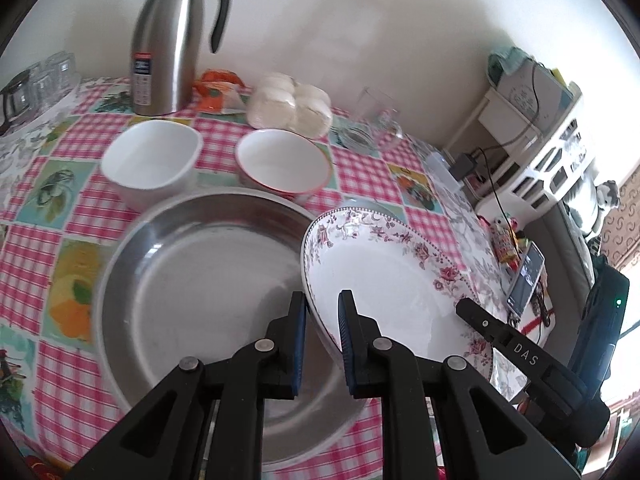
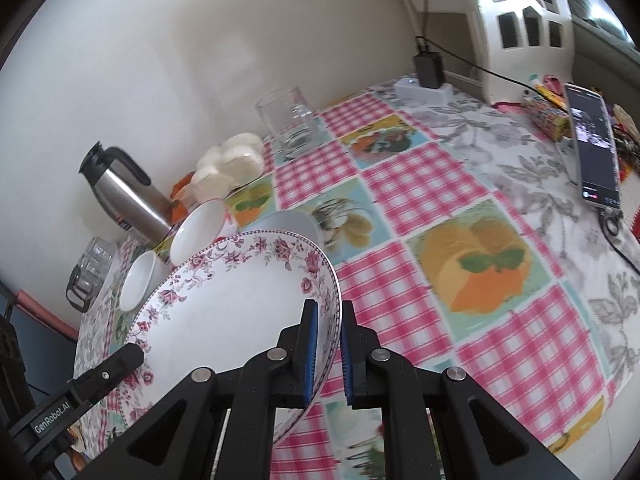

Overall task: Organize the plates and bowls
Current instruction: 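Lift the floral plate with the right gripper and carry it toward the steel basin, then lower the floral plate into the steel basin with the right gripper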

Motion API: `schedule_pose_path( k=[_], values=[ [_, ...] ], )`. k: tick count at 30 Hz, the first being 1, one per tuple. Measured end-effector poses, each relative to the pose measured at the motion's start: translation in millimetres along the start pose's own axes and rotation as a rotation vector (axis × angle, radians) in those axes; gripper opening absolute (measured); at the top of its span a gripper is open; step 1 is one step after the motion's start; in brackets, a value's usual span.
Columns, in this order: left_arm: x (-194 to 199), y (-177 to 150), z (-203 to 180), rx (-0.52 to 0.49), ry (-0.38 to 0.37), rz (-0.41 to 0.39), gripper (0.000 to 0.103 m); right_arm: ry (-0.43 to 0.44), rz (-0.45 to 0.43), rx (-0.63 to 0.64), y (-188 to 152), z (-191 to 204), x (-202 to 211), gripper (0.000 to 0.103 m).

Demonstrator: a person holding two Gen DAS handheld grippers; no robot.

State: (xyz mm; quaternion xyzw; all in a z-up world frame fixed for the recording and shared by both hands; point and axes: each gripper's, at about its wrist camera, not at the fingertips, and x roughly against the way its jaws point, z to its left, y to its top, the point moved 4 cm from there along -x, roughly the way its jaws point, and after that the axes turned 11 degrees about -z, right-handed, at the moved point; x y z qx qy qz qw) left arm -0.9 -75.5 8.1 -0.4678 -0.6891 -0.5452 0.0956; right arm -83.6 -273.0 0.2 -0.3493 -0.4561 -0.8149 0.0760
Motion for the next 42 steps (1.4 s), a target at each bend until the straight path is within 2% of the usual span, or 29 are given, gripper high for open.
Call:
schedule_pose_path(
  k=[10,22,31,42],
  values=[
    [15.5,11.3,43.4,0.050,0.035,-0.033,0.016,0.038,0.026,0.037,-14.9,45.3,-12.6,0.012],
    [22.6,13.6,84.6,0.102,0.092,-0.026,0.016,0.060,0.066,0.086,-34.5,82.1,-26.8,0.012],
    [10.6,4.5,104.3,0.128,0.138,0.044,0.016,0.042,0.109,0.122,-47.3,94.1,-40.4,0.012],
    [-3.9,-7.4,108.3,0.123,0.180,0.126,0.016,0.013,0.149,0.151,-55.2,91.1,-51.3,0.012]
  ],
)
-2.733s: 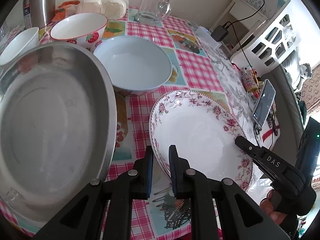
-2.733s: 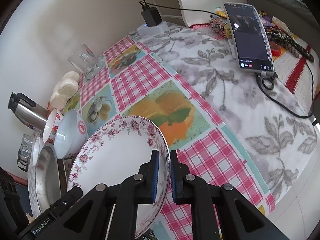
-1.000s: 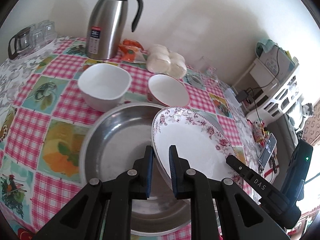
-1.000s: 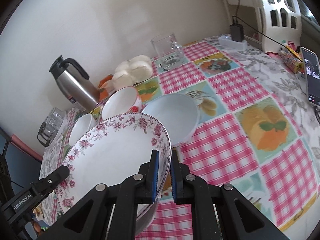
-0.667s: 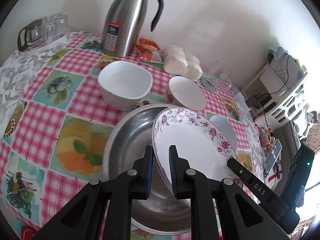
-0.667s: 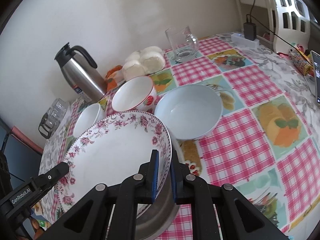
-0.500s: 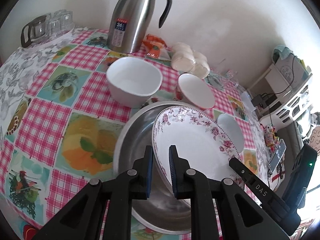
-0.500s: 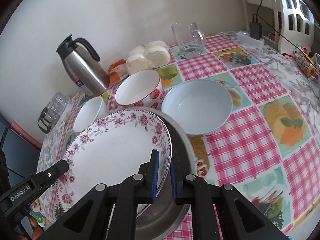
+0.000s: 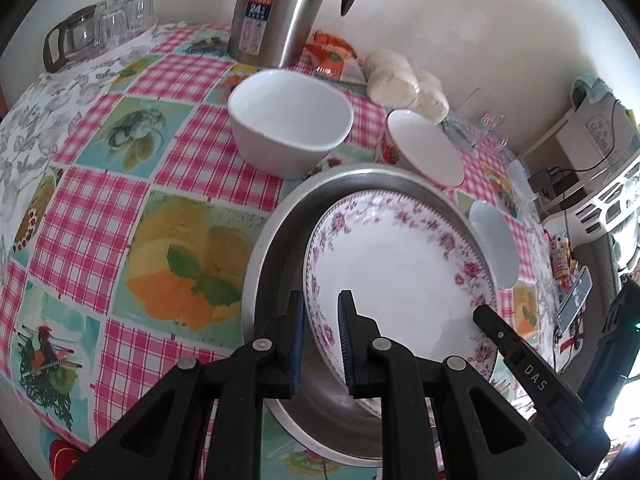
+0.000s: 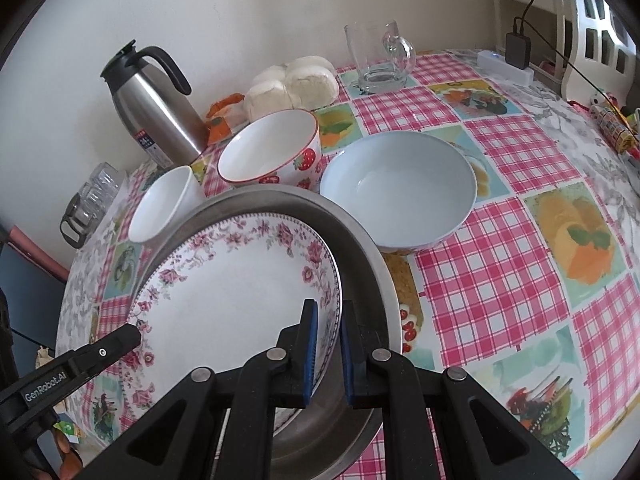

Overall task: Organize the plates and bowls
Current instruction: 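Lower the floral plate into the steel basin with the right gripper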

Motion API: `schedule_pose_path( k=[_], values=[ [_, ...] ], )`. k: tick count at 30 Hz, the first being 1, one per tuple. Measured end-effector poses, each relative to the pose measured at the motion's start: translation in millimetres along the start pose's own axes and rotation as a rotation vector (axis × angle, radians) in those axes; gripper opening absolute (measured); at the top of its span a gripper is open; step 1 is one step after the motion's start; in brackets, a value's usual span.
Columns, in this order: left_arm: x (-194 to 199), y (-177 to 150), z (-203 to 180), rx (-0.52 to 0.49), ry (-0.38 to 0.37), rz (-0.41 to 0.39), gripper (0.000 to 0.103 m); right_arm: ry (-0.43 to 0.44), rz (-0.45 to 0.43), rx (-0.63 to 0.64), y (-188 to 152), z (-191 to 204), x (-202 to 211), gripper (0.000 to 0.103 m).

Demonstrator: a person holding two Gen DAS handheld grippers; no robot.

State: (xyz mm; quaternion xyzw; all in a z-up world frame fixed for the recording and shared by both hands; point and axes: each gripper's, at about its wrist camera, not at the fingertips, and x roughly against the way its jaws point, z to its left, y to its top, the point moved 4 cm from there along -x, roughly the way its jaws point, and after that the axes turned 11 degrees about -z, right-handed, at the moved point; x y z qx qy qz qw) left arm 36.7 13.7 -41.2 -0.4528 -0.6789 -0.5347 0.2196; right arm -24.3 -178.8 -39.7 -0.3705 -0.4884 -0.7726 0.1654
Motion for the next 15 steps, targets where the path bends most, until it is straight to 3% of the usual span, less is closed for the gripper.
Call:
schedule_pose_path(
  k=[10,15],
  values=[
    [-10.0,-8.9,3.6,0.016,0.013,0.060,0.016,-0.024,0.041,0.040,-8.0,0.1,-9.5,0.013],
    [-21.5,-22.1,9.1,0.083,-0.004,0.161,0.016,-0.017,0.053,0.066,-9.9,2.9,-11.1,0.013]
  ],
)
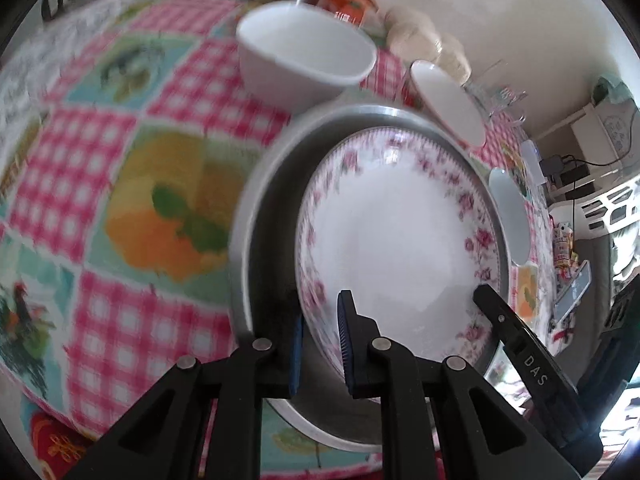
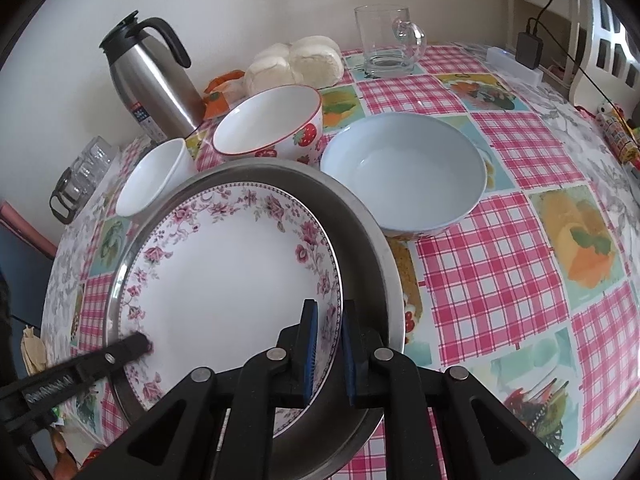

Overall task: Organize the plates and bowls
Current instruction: 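Lower the floral plate into the steel basin with the right gripper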

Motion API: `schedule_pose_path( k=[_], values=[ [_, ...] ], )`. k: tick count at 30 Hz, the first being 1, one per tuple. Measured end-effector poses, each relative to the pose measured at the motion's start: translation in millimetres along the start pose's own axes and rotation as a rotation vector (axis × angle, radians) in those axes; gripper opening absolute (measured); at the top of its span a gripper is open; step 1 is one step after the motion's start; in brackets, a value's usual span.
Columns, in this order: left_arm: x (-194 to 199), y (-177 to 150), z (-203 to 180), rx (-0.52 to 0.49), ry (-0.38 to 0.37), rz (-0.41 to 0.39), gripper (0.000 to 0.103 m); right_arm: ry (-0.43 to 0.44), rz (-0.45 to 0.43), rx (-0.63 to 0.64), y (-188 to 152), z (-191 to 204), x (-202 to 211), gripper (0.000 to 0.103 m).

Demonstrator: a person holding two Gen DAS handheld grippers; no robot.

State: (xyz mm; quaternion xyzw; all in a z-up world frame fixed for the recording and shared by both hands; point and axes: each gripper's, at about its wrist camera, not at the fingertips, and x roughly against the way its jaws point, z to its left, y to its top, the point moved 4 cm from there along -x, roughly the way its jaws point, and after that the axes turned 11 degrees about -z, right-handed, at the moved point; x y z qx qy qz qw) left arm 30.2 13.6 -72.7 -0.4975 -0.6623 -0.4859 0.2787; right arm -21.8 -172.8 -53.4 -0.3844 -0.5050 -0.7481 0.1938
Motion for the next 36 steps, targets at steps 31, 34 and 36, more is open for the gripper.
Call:
schedule_pose_path(
  k=[31,34,36],
  values=[
    [27.4,6.8,-4.2,-0.076,0.100,-0.120,0.018,-0.015,-0.040,0.083,7.7,0.8,11.9,0.015],
    [36.2,10.8,-8.2,-0.099,0.107,-0.174,0.018,-0.018,-0.071,0.098,11.1,3.1,17.0,0.015],
    [41.3,14.5,-14.8,-0.120,0.109,-0.207,0.021,-0.019,-0.083,0.105,12.4,4.9,19.0,0.015]
  ],
)
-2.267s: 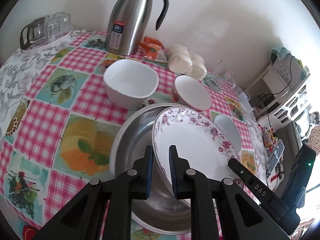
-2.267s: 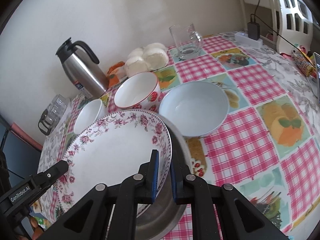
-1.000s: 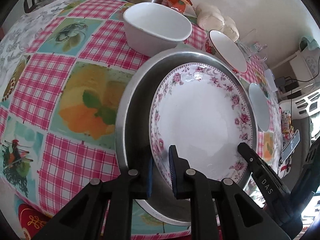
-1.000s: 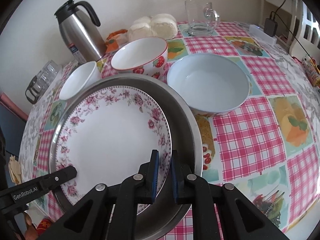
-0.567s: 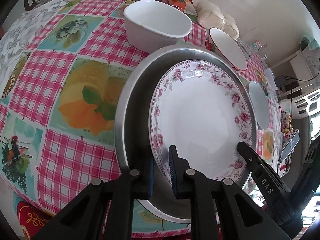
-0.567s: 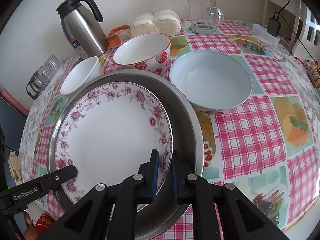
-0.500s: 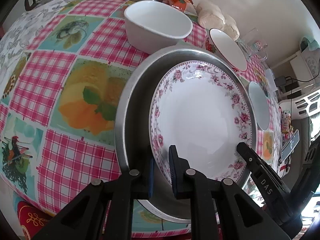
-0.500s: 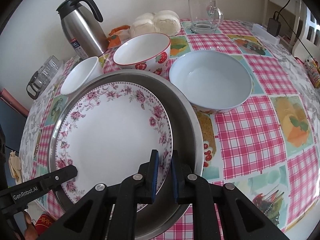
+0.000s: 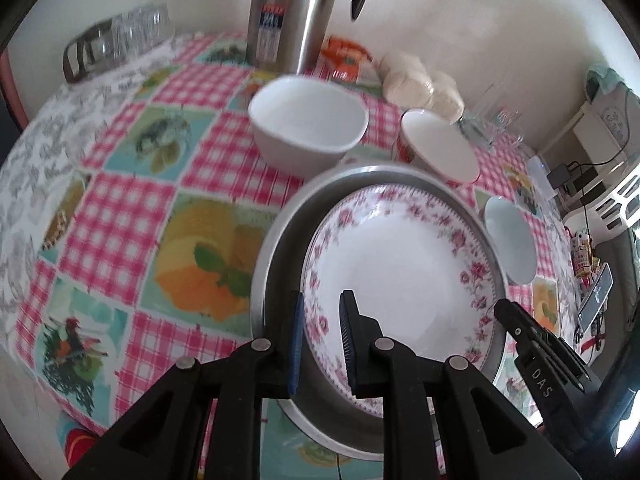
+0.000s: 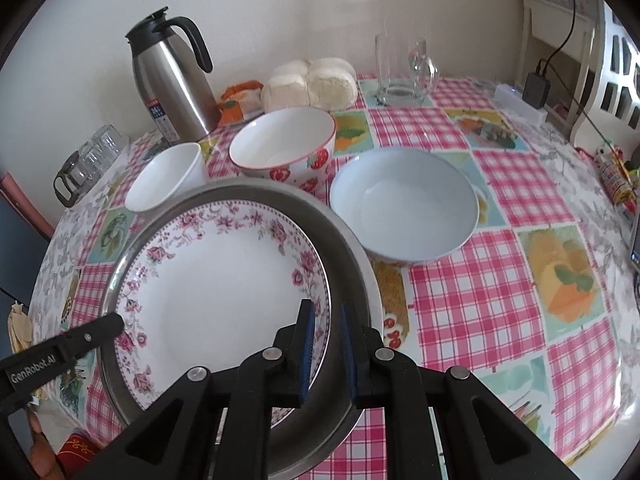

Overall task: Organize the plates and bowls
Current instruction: 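Lower the floral plate into the steel basin with the right gripper, then open the right gripper to release the floral plate in the basin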

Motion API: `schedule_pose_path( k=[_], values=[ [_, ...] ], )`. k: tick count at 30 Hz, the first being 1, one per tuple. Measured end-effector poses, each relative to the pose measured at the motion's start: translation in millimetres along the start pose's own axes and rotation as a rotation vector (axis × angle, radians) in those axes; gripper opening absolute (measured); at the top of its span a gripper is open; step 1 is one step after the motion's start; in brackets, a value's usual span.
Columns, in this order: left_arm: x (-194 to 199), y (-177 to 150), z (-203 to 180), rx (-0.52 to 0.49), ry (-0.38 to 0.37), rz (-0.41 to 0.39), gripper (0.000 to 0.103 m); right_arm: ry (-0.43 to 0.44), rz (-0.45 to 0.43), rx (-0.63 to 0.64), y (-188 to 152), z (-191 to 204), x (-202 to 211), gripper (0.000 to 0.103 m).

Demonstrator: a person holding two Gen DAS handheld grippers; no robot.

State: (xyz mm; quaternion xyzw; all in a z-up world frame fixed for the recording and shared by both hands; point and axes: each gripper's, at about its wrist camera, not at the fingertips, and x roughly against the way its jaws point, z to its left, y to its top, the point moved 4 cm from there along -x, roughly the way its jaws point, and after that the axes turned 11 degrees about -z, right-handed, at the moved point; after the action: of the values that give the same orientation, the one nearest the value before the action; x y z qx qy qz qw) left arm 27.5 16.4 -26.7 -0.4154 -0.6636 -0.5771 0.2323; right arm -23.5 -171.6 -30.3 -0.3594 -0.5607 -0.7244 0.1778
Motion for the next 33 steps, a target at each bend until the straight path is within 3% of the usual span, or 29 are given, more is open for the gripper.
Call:
schedule_pose_path(
  k=[3,6,9,12,22,30,32,33],
  values=[
    [2.7,1.8,-6.7,-0.029,0.004,-0.022,0.042,-0.010,-0.014,0.017,1.7,1.8,1.8,0.025],
    [2.2,1.5,-9.3,-0.049,0.013,-0.021,0.049,-0.021,-0.018,0.029,2.4,1.9,2.3,0.032],
    [0.9,2.6,-11.0,-0.066,0.026,-0.021,0.052,-0.027,-0.020,0.029,2.2,0.6,2.1,0.047],
    [2.3,2.6,-13.2,-0.084,0.041,-0.035,0.080,-0.036,-0.029,0.029,3.2,-1.1,2.8,0.056],
    [2.5,2.6,-17.3,-0.156,0.089,-0.072,0.087,-0.051,-0.049,0.027,4.9,-6.2,3.3,0.076],
    [2.4,4.4,-11.2,-0.126,0.103,-0.084,0.088,-0.052,-0.071,0.023,6.6,-11.3,5.8,0.089],
    [1.8,3.9,-11.8,-0.121,0.104,-0.082,0.092,-0.052,-0.074,0.024,7.0,-12.6,6.1,0.091],
    [1.5,3.7,-12.4,-0.119,0.103,-0.080,0.100,-0.051,-0.075,0.025,7.1,-13.1,6.1,0.092]
  ],
)
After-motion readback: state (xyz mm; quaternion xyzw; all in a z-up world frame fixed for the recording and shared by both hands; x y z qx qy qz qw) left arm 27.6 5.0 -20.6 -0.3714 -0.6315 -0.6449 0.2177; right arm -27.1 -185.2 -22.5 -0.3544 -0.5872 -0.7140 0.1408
